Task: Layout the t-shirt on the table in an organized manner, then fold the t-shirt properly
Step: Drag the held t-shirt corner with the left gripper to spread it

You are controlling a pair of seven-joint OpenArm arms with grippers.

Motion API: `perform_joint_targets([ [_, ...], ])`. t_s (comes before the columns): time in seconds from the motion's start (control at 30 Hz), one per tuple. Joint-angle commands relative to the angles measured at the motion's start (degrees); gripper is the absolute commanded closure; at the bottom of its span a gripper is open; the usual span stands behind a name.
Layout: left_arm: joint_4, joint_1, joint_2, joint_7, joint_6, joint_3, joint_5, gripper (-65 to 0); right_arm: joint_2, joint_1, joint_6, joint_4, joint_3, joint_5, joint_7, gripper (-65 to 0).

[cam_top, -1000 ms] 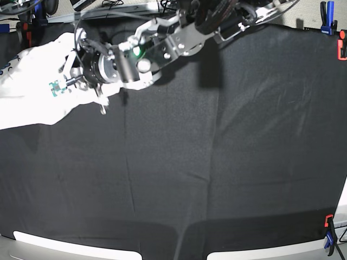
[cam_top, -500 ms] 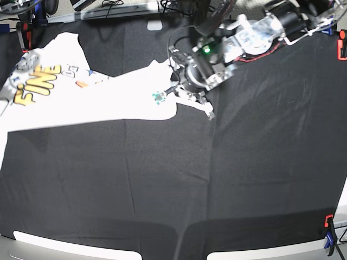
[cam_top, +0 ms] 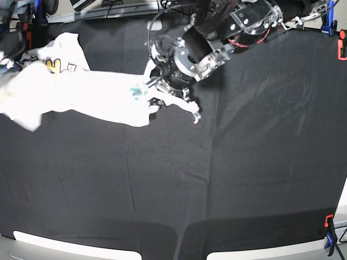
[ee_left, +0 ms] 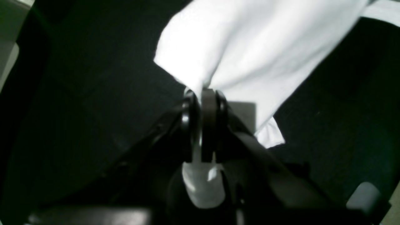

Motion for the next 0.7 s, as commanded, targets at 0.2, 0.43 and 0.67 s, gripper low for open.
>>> perform_joint_targets([
  [0.2,0.96,-0.79,-5.55,-0.15,4.20,-1.31,11.34,0.0,-3.41,-0.13,0.79,0.11,0.20,4.17,1.03,0.0],
  [0.43,0.98,-0.09,-10.40,-0.72,7.43,-3.76,5.44,0.0,-5.51,-0.13,1.03,0.11,-0.35,5.14,1.03,0.0],
  [0.67,0.98,2.43,-6.05,-2.80,3.58,-3.76,-1.46,0.0,-5.49,0.00,1.01,0.11,-5.09,4.87,1.05,0.0],
])
